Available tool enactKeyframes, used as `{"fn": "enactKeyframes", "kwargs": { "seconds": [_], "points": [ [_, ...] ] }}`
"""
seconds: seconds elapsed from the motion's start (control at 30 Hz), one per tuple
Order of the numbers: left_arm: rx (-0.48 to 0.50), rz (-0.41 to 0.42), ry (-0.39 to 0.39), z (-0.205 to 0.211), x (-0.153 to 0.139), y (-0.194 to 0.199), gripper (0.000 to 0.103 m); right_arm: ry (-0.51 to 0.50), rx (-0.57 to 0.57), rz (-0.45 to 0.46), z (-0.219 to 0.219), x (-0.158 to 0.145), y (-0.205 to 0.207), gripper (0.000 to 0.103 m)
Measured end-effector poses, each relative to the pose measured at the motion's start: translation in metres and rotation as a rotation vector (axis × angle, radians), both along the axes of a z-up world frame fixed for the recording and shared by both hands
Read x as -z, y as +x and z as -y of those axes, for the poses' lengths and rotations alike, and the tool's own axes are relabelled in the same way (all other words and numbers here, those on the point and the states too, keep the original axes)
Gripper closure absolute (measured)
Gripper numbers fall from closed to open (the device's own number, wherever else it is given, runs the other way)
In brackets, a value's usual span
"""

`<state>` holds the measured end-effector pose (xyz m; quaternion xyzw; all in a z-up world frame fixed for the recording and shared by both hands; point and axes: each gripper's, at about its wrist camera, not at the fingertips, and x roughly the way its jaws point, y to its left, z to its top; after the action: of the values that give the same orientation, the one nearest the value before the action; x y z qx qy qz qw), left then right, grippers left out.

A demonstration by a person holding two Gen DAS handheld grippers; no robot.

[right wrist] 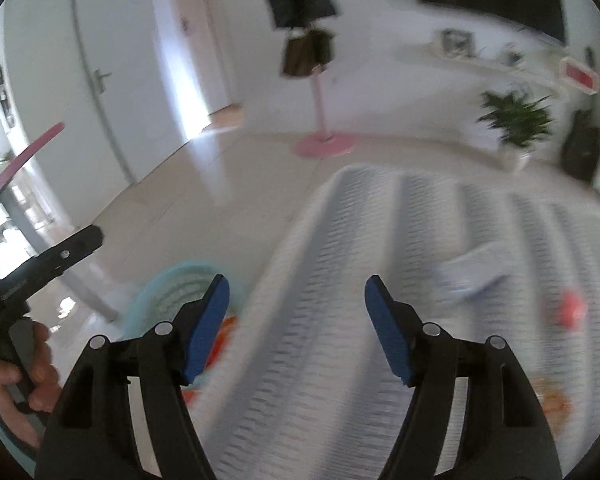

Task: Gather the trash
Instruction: 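Carry both bags over the teal basket and open both tools to drop them, then grasp the teal bag with the left tool while the right tool grasps the orange snack packet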

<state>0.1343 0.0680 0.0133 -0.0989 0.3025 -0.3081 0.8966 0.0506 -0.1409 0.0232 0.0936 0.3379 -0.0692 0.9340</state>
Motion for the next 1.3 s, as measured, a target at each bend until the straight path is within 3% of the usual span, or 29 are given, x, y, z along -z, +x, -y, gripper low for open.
{"fn": "enactKeyframes", "kwargs": {
  "seconds": [0.13,0.3,0.47,0.67,0.87,1.1,1.17,1.2,1.3],
  "points": [
    [0.133,0.03,0.023,0.064,-0.008,-0.026,0.037,-0.06,0.13,0.013,0.063,-0.015,-0.052,0.036],
    [0.277,0.024,0.032,0.136,0.002,-0.056,0.037,-0.032,0.268,-0.019,0.134,-0.002,-0.108,0.036],
    [0.437,-0.057,0.064,0.205,0.037,-0.073,0.037,-0.002,0.354,-0.08,0.183,0.032,-0.149,0.036],
    [0.579,-0.125,0.201,0.284,0.097,-0.084,0.037,-0.002,0.377,-0.127,0.211,0.08,-0.172,0.036],
    [0.589,-0.142,0.297,0.329,0.136,-0.083,0.037,0.021,0.366,-0.152,0.224,0.109,-0.178,0.036],
    [0.633,-0.158,0.348,0.365,0.159,-0.084,0.037,0.061,0.361,-0.179,0.23,0.124,-0.179,0.035],
    [0.626,-0.17,0.401,0.377,0.169,-0.086,0.042,0.075,0.362,-0.196,0.232,0.13,-0.178,0.033],
    [0.619,-0.138,0.414,0.378,0.168,-0.091,0.045,0.066,0.364,-0.21,0.231,0.133,-0.177,0.033],
    [0.609,-0.1,0.461,0.38,0.168,-0.097,0.065,0.073,0.366,-0.236,0.232,0.141,-0.174,0.033]
  ]
}}
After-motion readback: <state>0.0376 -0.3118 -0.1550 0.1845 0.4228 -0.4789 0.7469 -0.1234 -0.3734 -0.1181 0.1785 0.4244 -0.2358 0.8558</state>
